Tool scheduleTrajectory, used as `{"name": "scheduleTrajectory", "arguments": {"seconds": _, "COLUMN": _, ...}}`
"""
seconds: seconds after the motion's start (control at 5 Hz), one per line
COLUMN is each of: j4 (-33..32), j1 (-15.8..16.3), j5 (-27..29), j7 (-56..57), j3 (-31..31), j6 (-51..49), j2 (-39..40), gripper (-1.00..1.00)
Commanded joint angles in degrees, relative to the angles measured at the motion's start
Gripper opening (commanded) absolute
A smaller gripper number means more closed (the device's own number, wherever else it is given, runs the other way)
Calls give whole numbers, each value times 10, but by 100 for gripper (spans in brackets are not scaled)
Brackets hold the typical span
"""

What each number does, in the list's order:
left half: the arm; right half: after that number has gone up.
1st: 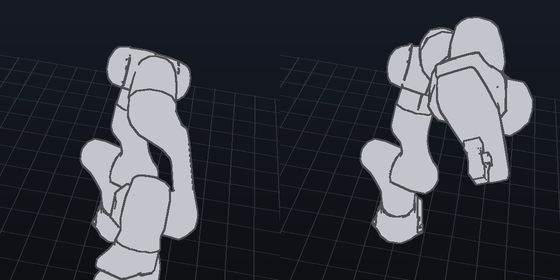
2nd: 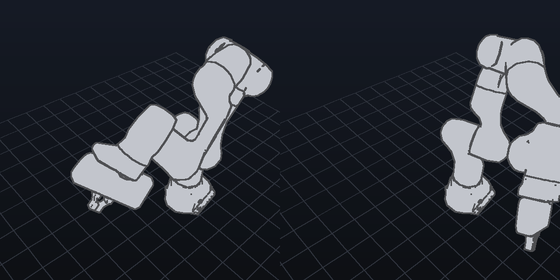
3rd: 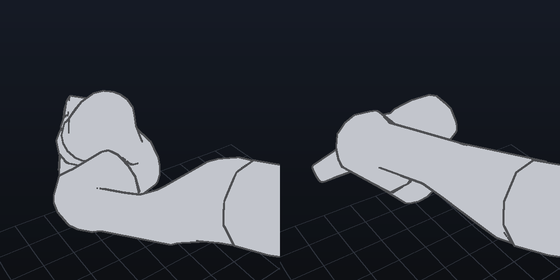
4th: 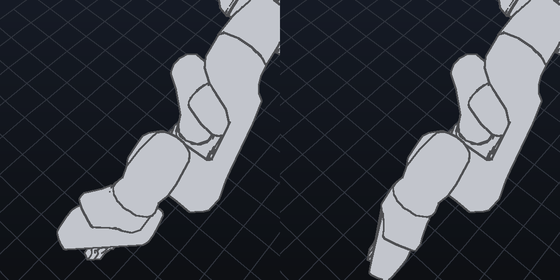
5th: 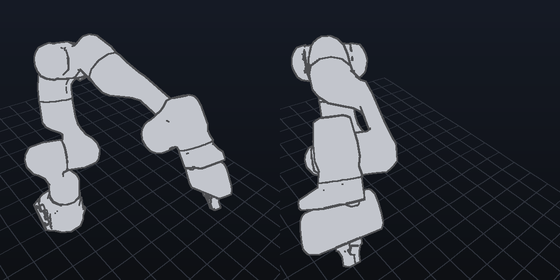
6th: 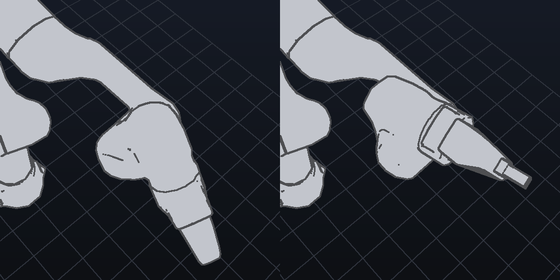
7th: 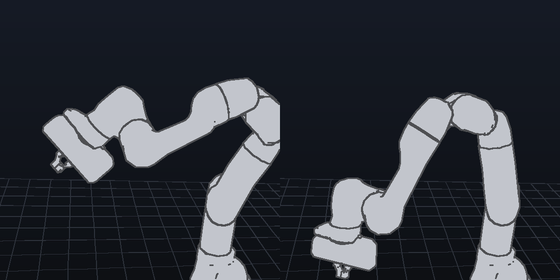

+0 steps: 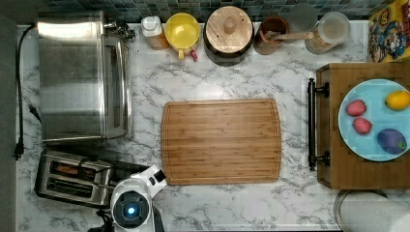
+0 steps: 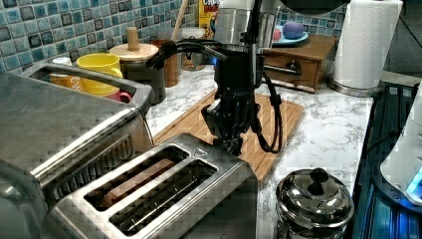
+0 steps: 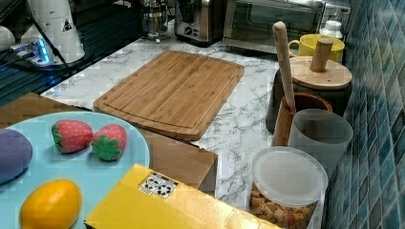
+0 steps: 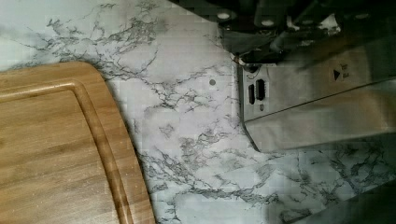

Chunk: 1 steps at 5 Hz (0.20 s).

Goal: Turn on the toaster.

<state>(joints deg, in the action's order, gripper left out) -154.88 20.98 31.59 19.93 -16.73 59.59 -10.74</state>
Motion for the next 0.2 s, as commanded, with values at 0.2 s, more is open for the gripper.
{"name": "scheduleTrajectory", "arguments": {"seconds": 0.2, "j4": -96, "j1": 93, "j5": 44, "j7": 11, "j3": -90, "j6": 3, "j2": 113, "gripper": -100}}
